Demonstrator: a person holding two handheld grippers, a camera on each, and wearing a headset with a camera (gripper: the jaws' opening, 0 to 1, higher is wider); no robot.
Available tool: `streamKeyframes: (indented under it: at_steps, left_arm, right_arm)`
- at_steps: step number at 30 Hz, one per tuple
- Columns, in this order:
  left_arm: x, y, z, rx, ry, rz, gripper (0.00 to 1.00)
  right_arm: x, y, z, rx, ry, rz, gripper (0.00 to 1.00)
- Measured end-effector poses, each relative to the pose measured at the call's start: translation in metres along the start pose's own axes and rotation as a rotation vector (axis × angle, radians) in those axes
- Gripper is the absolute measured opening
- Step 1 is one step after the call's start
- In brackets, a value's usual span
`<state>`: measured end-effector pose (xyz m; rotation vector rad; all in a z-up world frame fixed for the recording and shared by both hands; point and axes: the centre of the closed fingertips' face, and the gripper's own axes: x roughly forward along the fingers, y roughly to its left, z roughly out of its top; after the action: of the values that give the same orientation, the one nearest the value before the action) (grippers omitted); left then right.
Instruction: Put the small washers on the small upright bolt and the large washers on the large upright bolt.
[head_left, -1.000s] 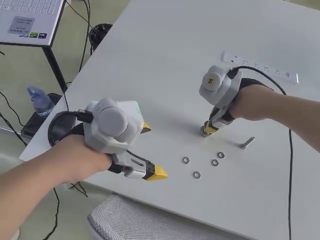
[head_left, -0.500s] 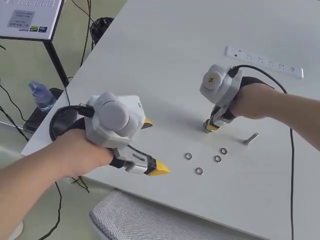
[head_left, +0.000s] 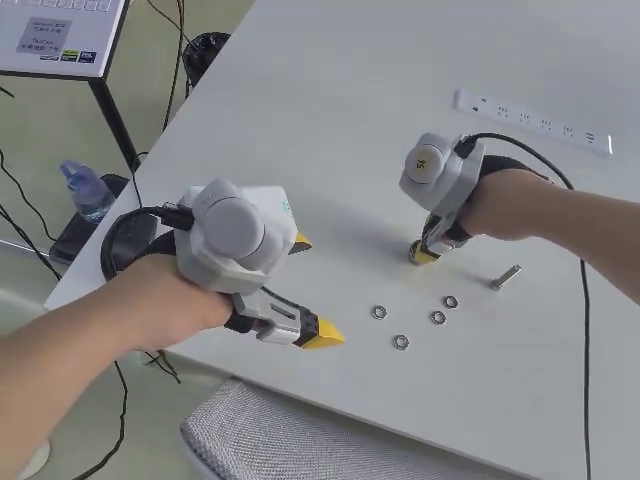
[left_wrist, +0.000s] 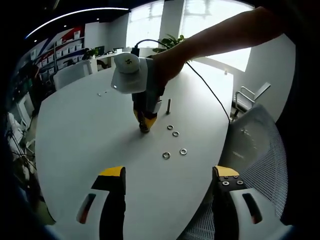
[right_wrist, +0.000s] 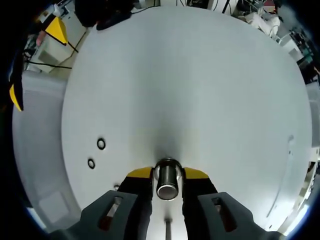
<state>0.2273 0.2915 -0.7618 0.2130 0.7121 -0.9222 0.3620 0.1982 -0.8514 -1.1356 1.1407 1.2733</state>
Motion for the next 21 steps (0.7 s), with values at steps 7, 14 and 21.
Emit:
streamKeyframes:
  at_steps: [7, 14, 21]
  left_arm:
    - [0.0005, 0.0006, -0.0002, 0.001, 0.002, 0.001, 0.69]
    - [0.0014, 0.0009, 0.0001, 0.001, 0.003, 0.002, 0.69]
    - [0.0006, 0.0012, 0.0011, 0.002, 0.003, 0.005, 0.69]
  right_arm:
    - [-0.0025, 0.0020, -0.0007, -0.002, -0.006, -0.003, 0.21]
    - [-0.0013, 0.0001, -0.0025, 0.002, -0.008, -0.003, 0.21]
    - [0.0011, -0.0035, -0.0046, 0.002, -0.010, -0.001, 0.22]
